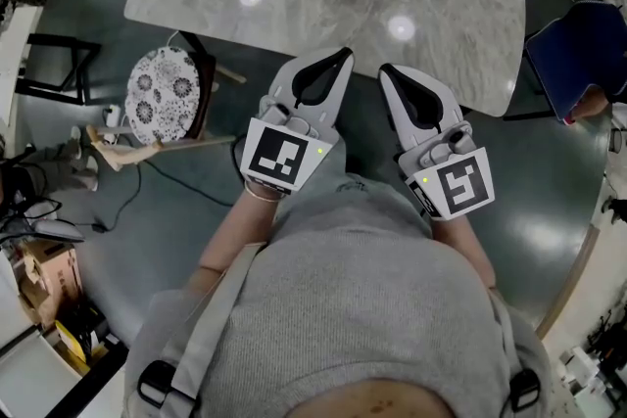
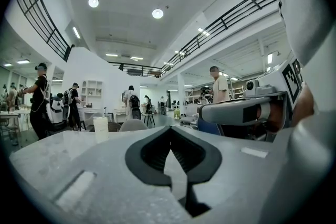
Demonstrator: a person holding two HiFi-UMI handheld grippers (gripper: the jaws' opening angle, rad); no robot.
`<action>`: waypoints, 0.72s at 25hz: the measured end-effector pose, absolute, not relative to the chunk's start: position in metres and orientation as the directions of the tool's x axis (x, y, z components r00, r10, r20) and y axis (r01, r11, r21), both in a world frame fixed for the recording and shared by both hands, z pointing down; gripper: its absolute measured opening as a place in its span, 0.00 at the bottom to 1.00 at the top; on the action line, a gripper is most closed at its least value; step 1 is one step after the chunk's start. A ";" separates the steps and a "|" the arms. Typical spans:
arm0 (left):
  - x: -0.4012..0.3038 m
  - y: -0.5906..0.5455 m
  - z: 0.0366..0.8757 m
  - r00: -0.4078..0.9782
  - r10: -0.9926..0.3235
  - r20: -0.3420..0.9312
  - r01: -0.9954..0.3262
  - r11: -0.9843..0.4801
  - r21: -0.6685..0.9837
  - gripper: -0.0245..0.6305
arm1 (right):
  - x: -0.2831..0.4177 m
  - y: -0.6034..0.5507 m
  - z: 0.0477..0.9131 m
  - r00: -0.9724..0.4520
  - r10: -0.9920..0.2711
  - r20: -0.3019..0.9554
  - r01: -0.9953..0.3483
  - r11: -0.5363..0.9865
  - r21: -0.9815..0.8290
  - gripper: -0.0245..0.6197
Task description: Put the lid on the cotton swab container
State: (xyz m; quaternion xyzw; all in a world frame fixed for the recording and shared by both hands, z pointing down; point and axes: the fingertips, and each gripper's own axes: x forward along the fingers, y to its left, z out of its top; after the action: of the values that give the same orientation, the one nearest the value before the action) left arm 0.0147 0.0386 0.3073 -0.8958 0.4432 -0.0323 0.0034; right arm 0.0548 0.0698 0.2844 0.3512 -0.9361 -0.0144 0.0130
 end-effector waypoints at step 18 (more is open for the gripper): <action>0.017 0.041 0.310 0.601 -0.797 0.059 -0.797 -0.603 -0.039 0.03 | 0.054 0.073 0.284 -0.760 -0.650 0.015 -0.649 0.760 0.043 0.04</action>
State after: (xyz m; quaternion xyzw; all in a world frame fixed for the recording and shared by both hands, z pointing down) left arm 0.0167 0.0413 0.3101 -0.8946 0.4455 -0.0348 0.0042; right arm 0.0537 0.0725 0.2843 0.3462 -0.9379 -0.0176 0.0147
